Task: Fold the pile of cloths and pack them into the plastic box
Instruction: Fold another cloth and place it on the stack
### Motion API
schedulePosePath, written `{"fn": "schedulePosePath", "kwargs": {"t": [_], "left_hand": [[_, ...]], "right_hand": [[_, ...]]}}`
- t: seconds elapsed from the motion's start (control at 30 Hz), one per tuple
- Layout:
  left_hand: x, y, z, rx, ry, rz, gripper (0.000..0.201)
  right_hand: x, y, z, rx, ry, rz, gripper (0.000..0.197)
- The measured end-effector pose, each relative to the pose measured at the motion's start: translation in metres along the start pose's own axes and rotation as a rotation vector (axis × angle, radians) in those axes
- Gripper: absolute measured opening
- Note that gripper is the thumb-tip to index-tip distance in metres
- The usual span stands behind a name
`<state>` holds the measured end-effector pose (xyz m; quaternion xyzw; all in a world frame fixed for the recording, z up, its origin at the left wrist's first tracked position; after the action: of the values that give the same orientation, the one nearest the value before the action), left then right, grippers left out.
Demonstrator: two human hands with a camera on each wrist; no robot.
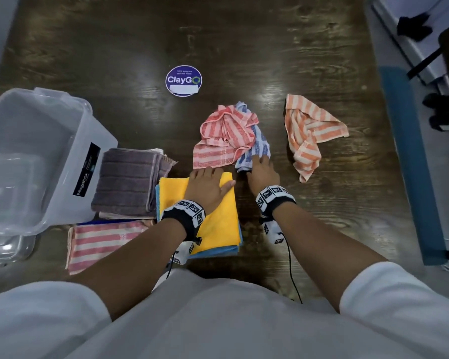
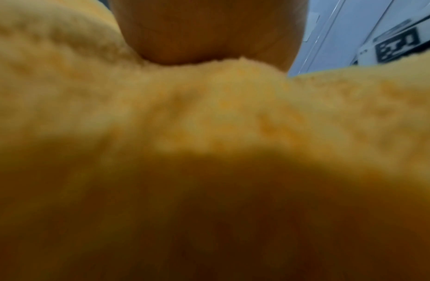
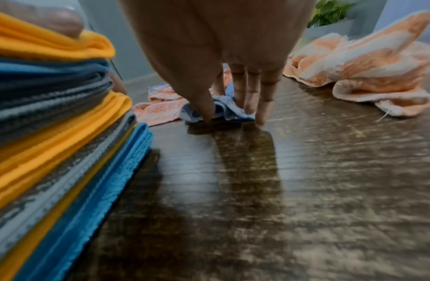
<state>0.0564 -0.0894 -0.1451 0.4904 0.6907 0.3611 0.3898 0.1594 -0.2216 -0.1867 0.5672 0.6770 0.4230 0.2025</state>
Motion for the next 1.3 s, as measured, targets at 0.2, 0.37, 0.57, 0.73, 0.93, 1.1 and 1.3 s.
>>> {"fn": "schedulePosePath", "kwargs": {"t": [0.2, 0.37, 0.57, 0.73, 0.93, 1.1, 1.3], "left_hand": [[0.002, -0.003, 0.003, 0.025, 0.007, -0.004, 0.081], [0.002, -0.004, 0.004, 0.039, 0.017, 0.006, 0.064], [0.004, 0.002, 0.005, 0.063, 0.048, -0.075, 0.069], [-0.001, 0.039, -0.001, 0.032, 0.012, -0.257, 0.067], [-0.024, 0.122, -0.018, -0.147, -0.206, -0.839, 0.061], [-0.02, 0.19, -0.036, -0.352, -0.292, -1.083, 0.068], [-0.032, 0.266, -0.084, -0.551, -0.443, -1.038, 0.011]], "right_hand": [[0.002, 0.002, 0.014, 0.011, 0.01, -0.016, 0.035], [-0.002, 0.022, 0.007, 0.02, -0.017, 0.114, 0.028], [0.018, 0.083, -0.032, -0.07, 0.101, 0.248, 0.02], [0.049, 0.151, -0.085, -0.293, 0.209, 0.206, 0.011], [0.082, 0.222, -0.15, -0.542, 0.303, 0.19, 0.017], [0.099, 0.259, -0.196, -0.668, 0.396, 0.211, 0.013], [0.118, 0.297, -0.24, -0.82, 0.467, 0.266, 0.022]]}}
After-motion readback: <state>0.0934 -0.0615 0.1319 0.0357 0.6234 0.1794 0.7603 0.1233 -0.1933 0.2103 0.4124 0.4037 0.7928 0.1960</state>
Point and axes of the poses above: each hand's wrist, its own z-axis towards the middle knuckle, its own y-axis out of the back of the hand, x = y × z, the point moved 9 cm from there along z, towards the middle knuckle, and after that the axes turned 10 degrees about x, right-handed, at the moved point
